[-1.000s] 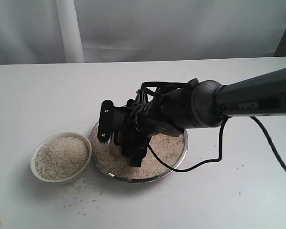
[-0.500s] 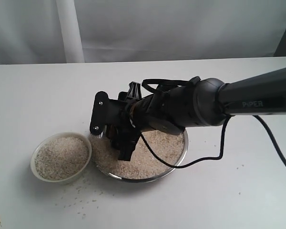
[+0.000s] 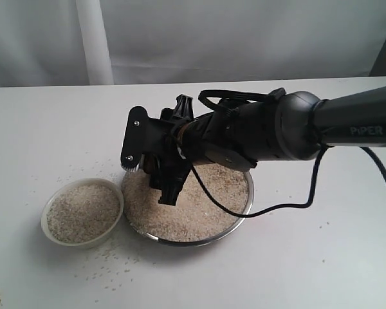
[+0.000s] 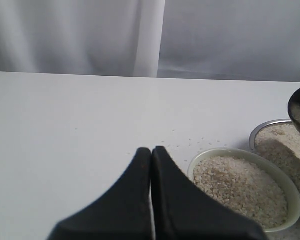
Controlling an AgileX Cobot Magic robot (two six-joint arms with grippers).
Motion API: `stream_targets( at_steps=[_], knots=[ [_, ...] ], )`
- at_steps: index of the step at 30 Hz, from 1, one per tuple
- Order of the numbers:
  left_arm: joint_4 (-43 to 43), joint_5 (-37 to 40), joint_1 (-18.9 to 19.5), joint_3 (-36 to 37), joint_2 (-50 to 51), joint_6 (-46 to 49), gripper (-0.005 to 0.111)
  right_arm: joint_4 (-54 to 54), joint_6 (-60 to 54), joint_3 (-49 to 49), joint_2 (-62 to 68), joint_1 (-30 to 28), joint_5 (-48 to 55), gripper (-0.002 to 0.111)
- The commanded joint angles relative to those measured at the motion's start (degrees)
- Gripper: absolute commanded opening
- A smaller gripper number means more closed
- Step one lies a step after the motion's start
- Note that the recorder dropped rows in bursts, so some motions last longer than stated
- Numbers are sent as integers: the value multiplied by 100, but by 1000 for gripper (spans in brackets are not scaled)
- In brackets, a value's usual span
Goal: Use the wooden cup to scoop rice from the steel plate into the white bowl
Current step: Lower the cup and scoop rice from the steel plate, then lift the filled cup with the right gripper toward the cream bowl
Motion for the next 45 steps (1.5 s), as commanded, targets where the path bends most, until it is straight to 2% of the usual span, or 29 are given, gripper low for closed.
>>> stream_targets(
  at_steps=[1, 11, 17, 30, 39, 45],
  knots=[
    [-28, -24, -24, -16, -17, -32, 0, 9, 29, 30, -79, -20, 81, 0],
    [-28, -24, -24, -16, -17, -21, 0, 78, -7, 30, -505, 15, 617, 0],
    [-28, -24, -24, -16, -17, -21, 0, 103, -322, -59, -846, 337, 1010, 0],
    [-28, -24, -24, -16, -17, -32, 0, -404, -597, -1626, -655, 1411, 2427, 0],
    [-28, -24, -24, -16, -17, -18, 0, -1329, -743, -3252, 672, 1850, 4021, 0],
    [-28, -24, -24, -16, -17, -18, 0, -1927, -997, -3464, 1230, 2033, 4409, 0]
  ],
)
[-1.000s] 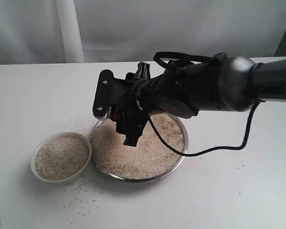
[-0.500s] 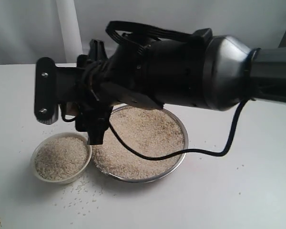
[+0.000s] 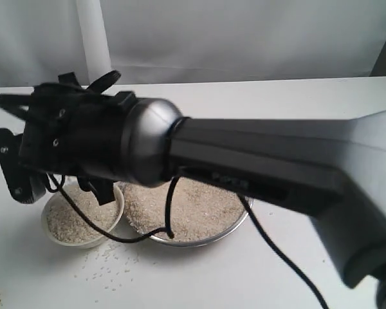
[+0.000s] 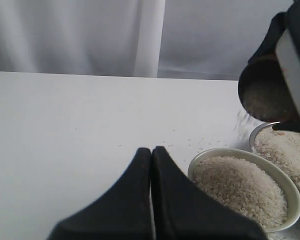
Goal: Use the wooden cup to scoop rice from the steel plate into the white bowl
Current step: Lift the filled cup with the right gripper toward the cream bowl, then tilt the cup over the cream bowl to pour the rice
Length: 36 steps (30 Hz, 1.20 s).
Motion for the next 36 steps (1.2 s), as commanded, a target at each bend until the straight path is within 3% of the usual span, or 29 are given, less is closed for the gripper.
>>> stream_targets(
  at_steps=[1, 36],
  knots=[
    [-28, -24, -24, -16, -17, -23, 0, -487, -162, -109, 254, 93, 285, 0],
    [-28, -24, -24, -16, -17, -8, 0, -1732, -948, -6, 725, 445, 573, 0]
  ],
)
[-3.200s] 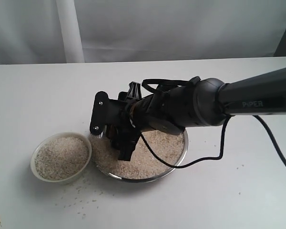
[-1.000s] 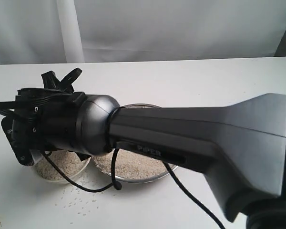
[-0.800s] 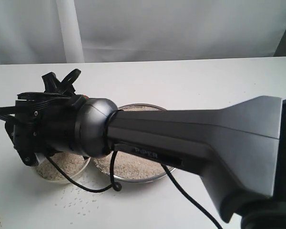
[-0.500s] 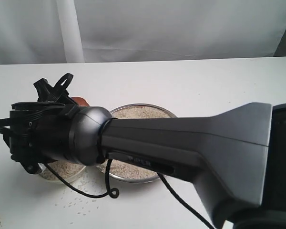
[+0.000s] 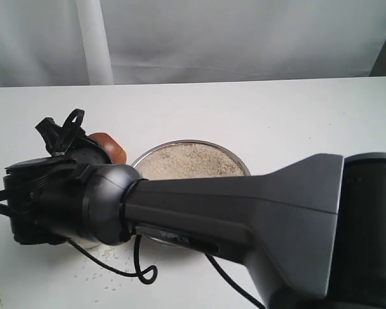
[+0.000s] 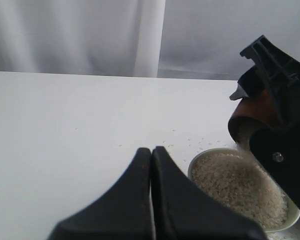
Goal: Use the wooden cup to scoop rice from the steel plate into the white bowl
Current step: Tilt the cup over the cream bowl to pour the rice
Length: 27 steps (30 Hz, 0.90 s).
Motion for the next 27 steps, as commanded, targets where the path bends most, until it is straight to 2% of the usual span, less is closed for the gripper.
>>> stream_targets(
  at_steps=[1, 27],
  knots=[
    [-28, -24, -24, -16, -17, -8, 0, -250, -69, 35, -27, 79, 66, 0],
    [-28, -24, -24, -16, -17, -6, 0, -1402, -262, 35, -27, 326, 347, 0]
  ],
)
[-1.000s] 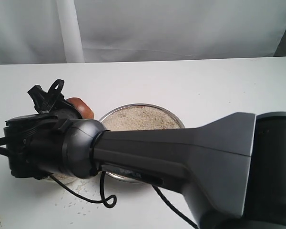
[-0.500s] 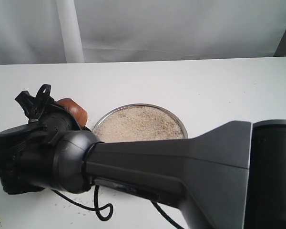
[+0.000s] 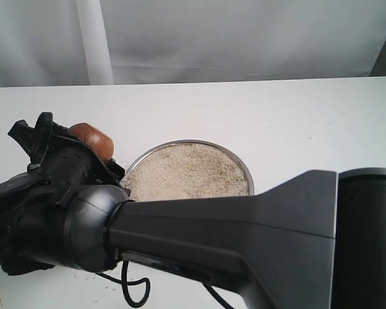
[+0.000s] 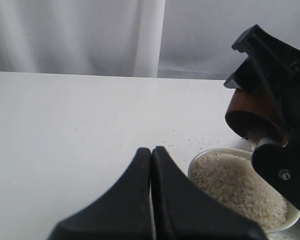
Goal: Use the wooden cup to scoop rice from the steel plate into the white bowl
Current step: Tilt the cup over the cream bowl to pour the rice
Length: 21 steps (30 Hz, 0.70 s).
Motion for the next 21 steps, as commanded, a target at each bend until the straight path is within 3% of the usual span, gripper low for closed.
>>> stream_targets(
  at_steps=[1, 21],
  knots=[
    [-28, -24, -24, -16, -17, -6, 0, -359, -40, 9, -27, 45, 65, 0],
    [-28, -24, -24, -16, -17, -10, 0, -576, 38, 9, -27, 120, 153, 0]
  ],
)
